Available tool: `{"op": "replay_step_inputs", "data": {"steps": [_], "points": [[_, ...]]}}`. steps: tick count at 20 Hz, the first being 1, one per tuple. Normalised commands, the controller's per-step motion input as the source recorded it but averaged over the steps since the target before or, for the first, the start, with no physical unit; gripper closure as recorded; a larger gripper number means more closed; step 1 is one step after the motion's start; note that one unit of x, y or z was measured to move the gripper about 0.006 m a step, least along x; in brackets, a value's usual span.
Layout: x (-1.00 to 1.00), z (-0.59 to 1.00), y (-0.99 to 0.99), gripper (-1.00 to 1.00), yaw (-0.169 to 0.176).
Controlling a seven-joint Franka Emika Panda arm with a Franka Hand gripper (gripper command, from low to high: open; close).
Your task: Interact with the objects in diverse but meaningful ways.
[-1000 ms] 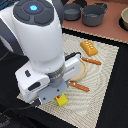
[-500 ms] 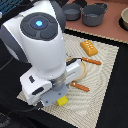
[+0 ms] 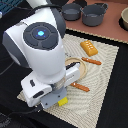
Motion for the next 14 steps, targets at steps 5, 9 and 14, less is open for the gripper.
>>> {"op": "replay_step_inputs", "data": {"steps": [5, 9, 14], "points": [[0.2, -0.02, -0.01, 1.0, 0.0], [0.51, 0.24, -0.02, 1.0, -0.066], [0.66, 0.53, 0.0, 1.0, -0.126]]}}
